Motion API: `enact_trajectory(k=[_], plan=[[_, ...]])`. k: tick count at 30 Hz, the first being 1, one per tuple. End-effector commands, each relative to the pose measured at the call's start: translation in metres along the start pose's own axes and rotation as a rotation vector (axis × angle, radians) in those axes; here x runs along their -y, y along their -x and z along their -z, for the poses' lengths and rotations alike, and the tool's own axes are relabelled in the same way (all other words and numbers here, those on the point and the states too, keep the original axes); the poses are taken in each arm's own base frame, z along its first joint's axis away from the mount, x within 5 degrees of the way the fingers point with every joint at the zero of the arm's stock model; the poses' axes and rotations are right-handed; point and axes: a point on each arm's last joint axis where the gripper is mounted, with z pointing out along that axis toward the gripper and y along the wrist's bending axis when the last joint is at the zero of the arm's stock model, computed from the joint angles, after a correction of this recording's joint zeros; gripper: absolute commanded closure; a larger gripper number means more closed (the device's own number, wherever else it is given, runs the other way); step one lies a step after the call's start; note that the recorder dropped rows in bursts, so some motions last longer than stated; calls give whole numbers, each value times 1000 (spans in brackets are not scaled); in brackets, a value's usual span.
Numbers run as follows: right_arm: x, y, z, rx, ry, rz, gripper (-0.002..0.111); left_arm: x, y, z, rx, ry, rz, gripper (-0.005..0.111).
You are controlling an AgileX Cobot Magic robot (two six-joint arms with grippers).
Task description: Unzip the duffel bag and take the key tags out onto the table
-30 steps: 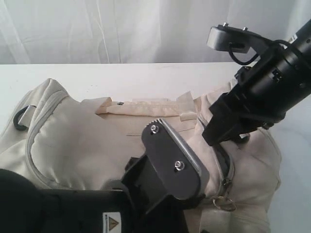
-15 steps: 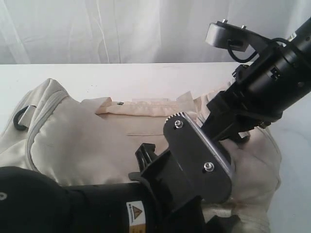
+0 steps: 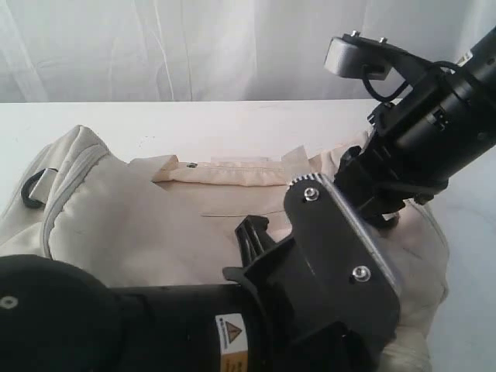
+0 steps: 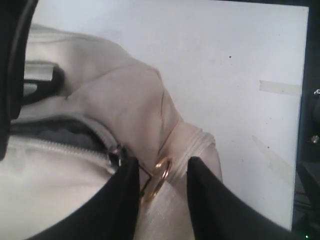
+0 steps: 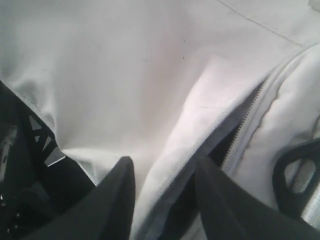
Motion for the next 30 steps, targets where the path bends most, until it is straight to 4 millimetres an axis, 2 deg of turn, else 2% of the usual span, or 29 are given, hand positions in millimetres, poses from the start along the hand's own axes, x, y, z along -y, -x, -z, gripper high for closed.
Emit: enact_trajectory(k=[1, 5, 10, 14, 19, 21, 22, 23, 25, 30], plan=[[-6, 2, 1, 38, 57, 11, 65, -1, 9, -7, 10, 31, -50, 69], [-4, 1, 1, 29, 42, 17, 65, -5, 2, -13, -30, 91, -58, 73], [2, -2, 0, -13, -16, 31, 65, -6, 0, -14, -41, 108, -59, 91], [7, 0, -9, -35, 0, -16, 65, -6, 0, -13, -39, 108, -59, 91], [19, -1, -29, -103, 23, -79, 66, -7, 0, -13, -41, 113, -62, 91], [21, -1, -35, -115, 40, -96, 71, -7, 0, -13, -41, 115, -88, 91], [21, 0, -37, -108, 66, -79, 81, -7, 0, -13, -41, 115, -95, 91], [20, 1, -37, -102, 78, -67, 86, -7, 0, -13, -42, 117, -95, 91], [17, 5, -38, -65, 130, -26, 108, -9, 0, -13, -48, 135, -89, 91], [12, 13, -33, -12, 165, 16, 108, -17, -5, -11, -93, 234, -36, 91]])
